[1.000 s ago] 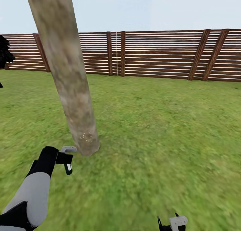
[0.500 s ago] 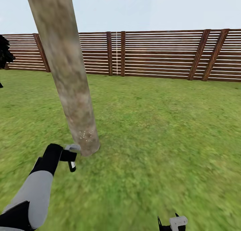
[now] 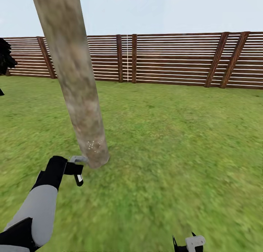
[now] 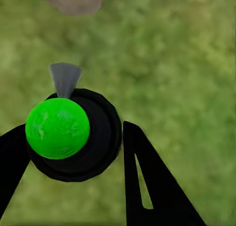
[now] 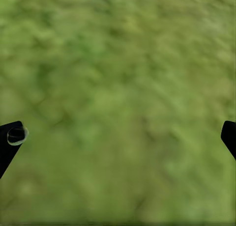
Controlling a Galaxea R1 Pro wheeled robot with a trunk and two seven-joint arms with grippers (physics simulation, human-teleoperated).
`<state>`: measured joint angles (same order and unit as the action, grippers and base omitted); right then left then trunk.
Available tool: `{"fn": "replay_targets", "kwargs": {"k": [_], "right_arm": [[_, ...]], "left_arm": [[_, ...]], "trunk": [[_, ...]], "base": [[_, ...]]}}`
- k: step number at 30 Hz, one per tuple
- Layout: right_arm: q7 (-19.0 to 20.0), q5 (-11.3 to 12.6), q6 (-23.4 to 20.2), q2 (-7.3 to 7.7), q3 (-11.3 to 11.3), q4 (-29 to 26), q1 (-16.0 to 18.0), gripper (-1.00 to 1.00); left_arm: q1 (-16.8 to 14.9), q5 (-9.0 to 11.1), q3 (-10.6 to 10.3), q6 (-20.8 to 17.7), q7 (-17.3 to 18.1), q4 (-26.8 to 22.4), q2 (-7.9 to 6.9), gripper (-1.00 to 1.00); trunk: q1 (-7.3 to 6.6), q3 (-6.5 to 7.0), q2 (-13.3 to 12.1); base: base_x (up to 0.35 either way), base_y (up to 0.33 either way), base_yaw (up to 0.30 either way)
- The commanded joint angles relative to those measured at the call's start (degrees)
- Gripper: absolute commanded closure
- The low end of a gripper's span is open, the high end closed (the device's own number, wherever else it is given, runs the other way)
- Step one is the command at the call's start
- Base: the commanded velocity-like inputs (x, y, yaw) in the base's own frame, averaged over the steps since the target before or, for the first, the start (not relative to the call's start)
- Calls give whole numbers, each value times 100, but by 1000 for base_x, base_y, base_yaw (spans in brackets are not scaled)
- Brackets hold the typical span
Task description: In the garden, pick up the pesticide atomizer on the floor and spray pesticide onto both trees until each tree trunk is fully covered.
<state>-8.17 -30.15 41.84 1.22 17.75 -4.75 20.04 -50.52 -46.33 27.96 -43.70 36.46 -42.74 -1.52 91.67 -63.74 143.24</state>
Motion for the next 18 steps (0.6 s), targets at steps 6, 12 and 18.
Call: {"fn": "replay_targets", "kwargs": {"k": [6, 12, 18], "right_arm": [[0, 0, 0, 1, 0, 0, 0, -100], [-1, 0, 0, 1, 0, 8, 0, -100], [0, 0, 0, 1, 0, 9, 0, -100]], "left_arm": [[-123, 46, -8, -607, 1, -183, 250, 100], [-193, 27, -14, -761, 1, -491, 200, 100], [-185, 58, -237, -770, 18, -501, 36, 100]], "trunk": [[0, 0, 0], [0, 0, 0], [0, 0, 0]], "base": [[-1, 0, 0], [0, 0, 0], [0, 0, 0]]}}
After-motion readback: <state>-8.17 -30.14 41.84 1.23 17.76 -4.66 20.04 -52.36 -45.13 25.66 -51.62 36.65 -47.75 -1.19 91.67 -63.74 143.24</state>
